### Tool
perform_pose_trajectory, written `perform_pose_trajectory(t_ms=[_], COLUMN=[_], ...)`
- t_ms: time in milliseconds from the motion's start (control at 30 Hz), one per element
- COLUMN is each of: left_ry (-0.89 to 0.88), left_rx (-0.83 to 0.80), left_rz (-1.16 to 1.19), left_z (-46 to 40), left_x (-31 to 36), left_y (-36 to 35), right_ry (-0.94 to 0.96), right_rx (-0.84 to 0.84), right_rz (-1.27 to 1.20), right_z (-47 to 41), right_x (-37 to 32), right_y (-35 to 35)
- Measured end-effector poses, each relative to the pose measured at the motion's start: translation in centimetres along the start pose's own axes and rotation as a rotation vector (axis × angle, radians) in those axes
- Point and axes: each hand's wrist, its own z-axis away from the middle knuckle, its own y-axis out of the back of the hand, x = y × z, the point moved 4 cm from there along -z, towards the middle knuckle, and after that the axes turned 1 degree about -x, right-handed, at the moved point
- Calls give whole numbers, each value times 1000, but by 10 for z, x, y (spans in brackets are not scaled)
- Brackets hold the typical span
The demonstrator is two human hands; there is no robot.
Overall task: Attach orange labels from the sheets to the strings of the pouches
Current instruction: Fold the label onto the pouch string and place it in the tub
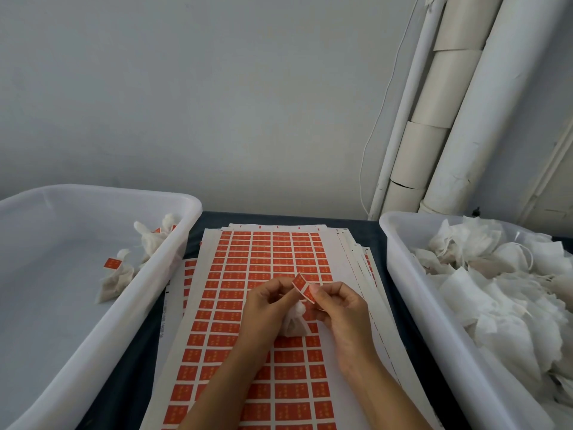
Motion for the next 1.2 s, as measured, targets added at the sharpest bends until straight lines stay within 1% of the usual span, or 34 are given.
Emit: perform_pose_trajectory(t_ms=[167, 367, 500, 667, 867, 1033, 1200], left_ry=[6, 16, 22, 18, 40, -10, -8], left_rx=[10, 42, 49, 24, 30, 35, -24], left_rz=[0, 19, 14, 43, 88, 92, 94], left_z=[0, -1, 0, 1, 1, 2, 2], left_x=[0, -1, -1, 0, 0, 4, 5], left_y=[0, 0, 0, 0, 0, 1, -1], right_ry=[5, 1, -29, -30, -21, -21, 24], right_rx=[-12, -27, -52, -77, -45, -38, -42], right_rz=[-1, -200, -280, -261, -311, -298, -264], right_z=[2, 4, 3, 4, 1, 1, 2], right_x=[-2, -10, -9, -6, -8, -7, -9], right_y=[-2, 1, 1, -2, 1, 1, 2])
